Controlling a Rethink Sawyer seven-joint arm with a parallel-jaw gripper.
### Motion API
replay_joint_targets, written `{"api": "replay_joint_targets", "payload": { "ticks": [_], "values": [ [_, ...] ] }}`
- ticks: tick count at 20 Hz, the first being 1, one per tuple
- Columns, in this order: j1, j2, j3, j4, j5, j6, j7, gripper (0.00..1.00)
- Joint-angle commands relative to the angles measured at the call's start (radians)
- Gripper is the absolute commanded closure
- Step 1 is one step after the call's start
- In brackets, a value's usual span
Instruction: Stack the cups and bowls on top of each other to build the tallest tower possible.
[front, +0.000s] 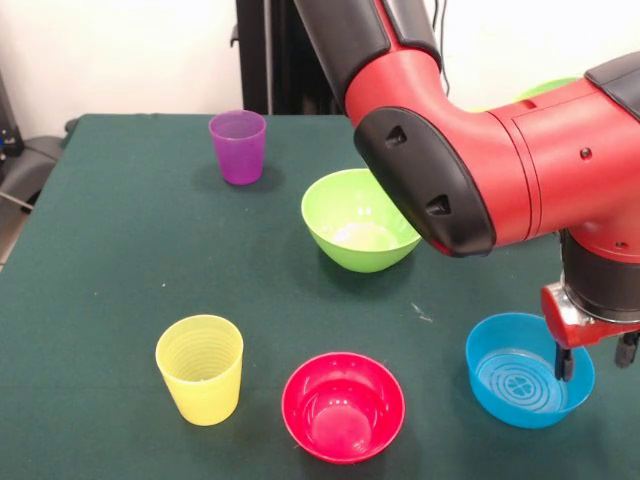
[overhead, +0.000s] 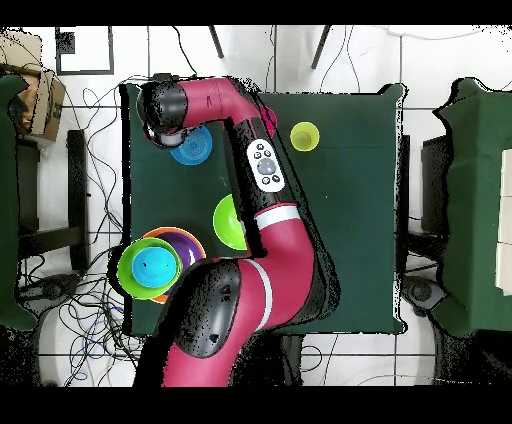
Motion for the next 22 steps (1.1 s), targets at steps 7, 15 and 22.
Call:
{"api": "replay_joint_targets", "payload": {
  "ticks": [7,15,22],
  "values": [
    [0.025,0.029,-0.083,0.067,-0.07,-0.095,-0.155,0.0],
    [0.038,0.046,-0.088,0.031,-0.077,-0.104,-0.165,1.0],
    [0.052,0.05,-0.084,-0.003,-0.085,-0.099,-0.169,1.0]
  ]
}}
